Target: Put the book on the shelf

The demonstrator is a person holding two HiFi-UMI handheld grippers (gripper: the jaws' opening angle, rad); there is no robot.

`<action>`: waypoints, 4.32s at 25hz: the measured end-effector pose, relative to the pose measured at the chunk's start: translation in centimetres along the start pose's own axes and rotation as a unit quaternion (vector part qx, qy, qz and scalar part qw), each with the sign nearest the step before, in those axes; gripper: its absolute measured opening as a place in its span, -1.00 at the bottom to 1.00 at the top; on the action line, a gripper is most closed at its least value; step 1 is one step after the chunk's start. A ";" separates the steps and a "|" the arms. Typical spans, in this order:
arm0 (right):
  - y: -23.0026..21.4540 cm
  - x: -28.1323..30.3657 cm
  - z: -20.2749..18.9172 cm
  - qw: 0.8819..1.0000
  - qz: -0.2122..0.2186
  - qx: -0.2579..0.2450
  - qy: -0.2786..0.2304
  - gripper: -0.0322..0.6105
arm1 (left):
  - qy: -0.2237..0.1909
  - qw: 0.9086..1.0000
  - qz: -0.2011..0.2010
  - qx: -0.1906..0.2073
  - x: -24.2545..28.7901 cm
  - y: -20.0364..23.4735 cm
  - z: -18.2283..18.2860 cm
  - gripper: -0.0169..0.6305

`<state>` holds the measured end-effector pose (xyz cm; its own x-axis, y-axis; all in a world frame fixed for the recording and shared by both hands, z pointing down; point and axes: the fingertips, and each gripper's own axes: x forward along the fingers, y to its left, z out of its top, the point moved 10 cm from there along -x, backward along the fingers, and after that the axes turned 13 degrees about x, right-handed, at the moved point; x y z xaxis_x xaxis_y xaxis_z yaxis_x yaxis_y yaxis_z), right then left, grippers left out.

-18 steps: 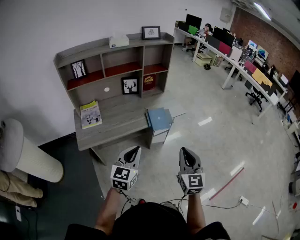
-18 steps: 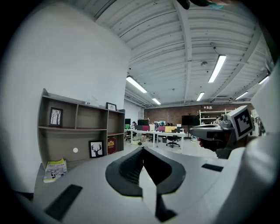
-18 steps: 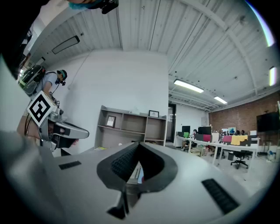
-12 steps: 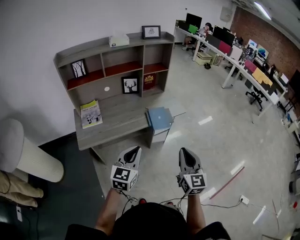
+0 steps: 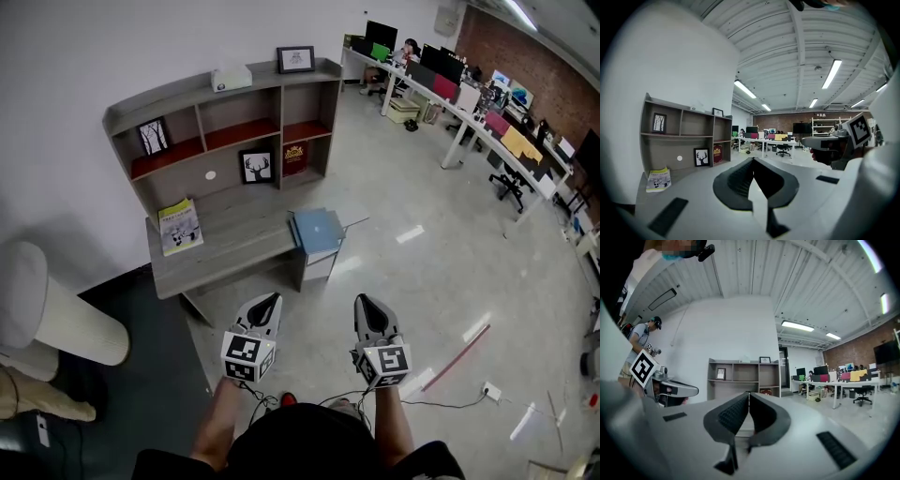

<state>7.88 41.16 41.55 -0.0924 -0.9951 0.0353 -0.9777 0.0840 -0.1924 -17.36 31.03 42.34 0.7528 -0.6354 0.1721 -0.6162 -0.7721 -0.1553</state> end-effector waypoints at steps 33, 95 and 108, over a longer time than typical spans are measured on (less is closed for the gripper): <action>-9.3 19.0 -4.1 0.992 0.077 -0.007 0.098 -0.81 | 0.059 0.994 0.077 -0.051 14.2 5.6 -4.1 -0.92; -18.4 35.3 -29.1 0.902 0.101 -0.329 0.261 -0.03 | 0.225 0.962 0.066 -0.139 30.9 7.4 -23.5 -0.92; -18.7 36.4 -29.4 0.905 0.075 -0.339 0.247 -0.03 | 0.237 0.959 0.069 -0.141 31.1 7.2 -23.8 -0.93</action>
<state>17.29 4.91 75.22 -0.1425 -0.8387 0.5255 -0.8227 0.3956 0.4082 -3.90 5.44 69.77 0.5117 -0.6134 0.6016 -0.7903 -0.6108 0.0495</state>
